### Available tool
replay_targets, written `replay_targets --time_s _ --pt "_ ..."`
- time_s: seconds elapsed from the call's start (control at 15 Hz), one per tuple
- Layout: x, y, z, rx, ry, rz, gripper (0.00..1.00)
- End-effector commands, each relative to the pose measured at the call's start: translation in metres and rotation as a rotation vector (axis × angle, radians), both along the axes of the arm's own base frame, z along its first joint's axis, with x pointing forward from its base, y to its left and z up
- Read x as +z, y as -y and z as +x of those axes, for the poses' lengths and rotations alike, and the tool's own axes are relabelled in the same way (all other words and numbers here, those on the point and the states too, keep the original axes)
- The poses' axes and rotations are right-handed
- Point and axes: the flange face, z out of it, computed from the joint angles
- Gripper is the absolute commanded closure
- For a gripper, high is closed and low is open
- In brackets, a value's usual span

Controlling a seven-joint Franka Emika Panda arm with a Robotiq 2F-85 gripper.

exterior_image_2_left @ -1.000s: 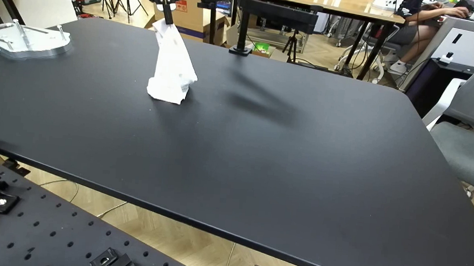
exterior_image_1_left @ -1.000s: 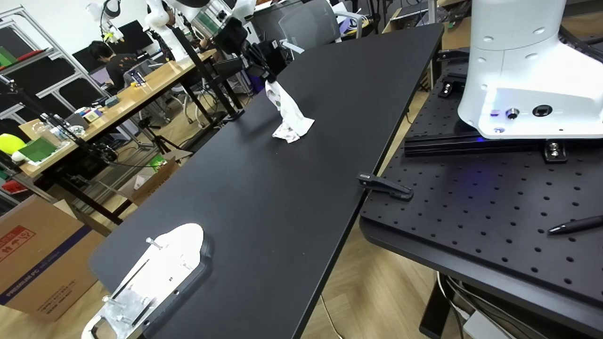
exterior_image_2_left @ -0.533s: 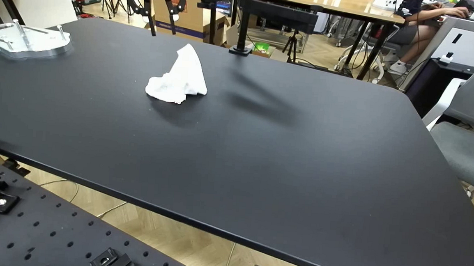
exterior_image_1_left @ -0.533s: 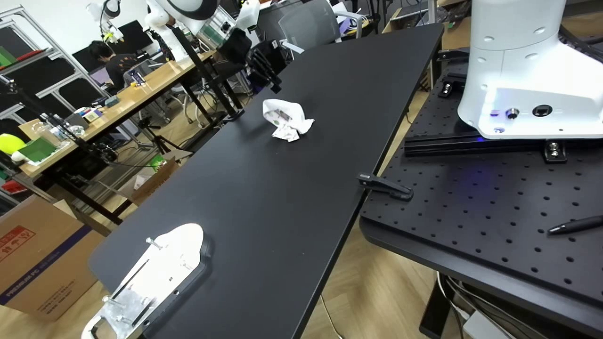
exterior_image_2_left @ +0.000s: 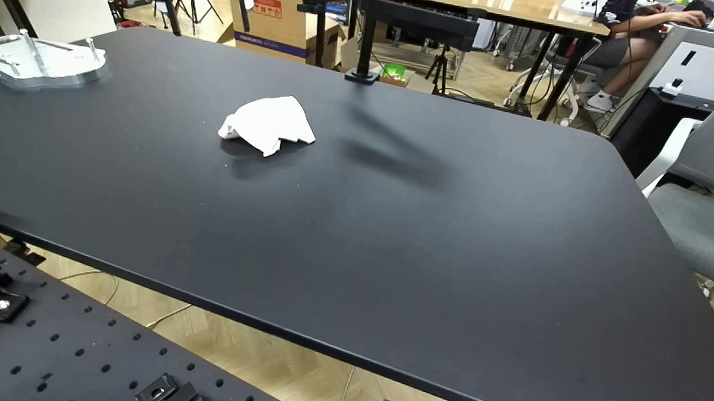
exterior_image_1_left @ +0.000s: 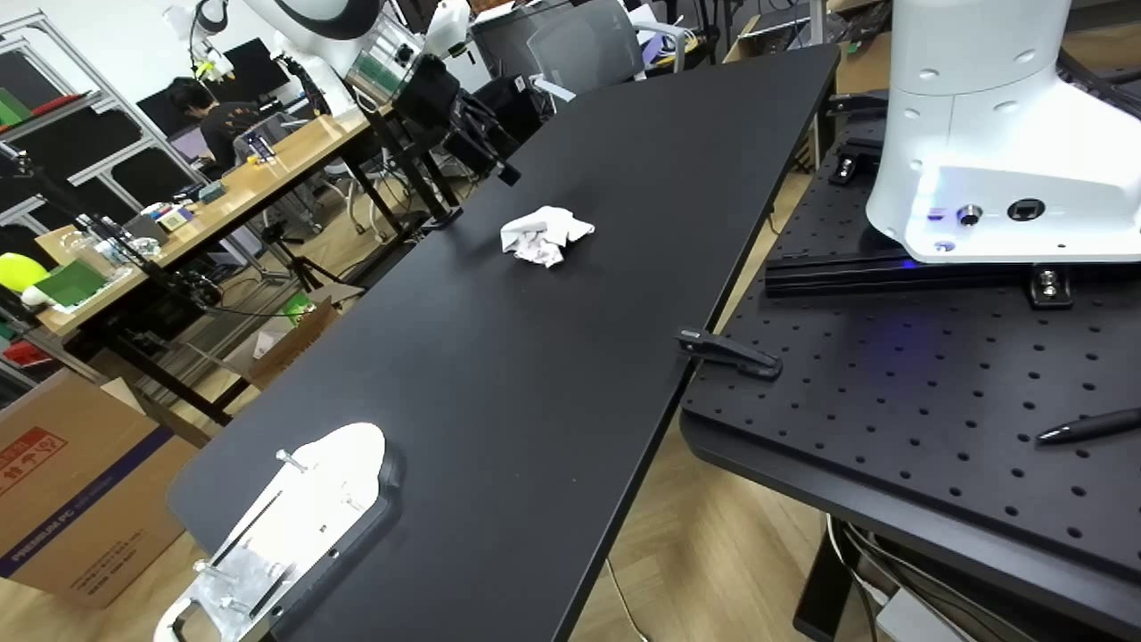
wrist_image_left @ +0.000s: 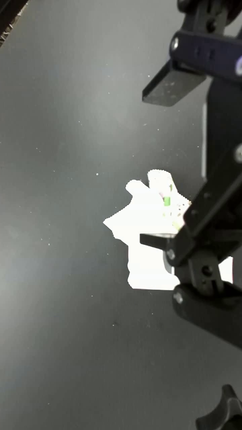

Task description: Unhang the cloth and put it on the table

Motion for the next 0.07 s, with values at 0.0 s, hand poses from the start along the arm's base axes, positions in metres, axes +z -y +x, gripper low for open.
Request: replay_targets --time_s 0.0 --pt "0.0016 -0.0021 0.0003 0.003 0.000 0.000 0.00"
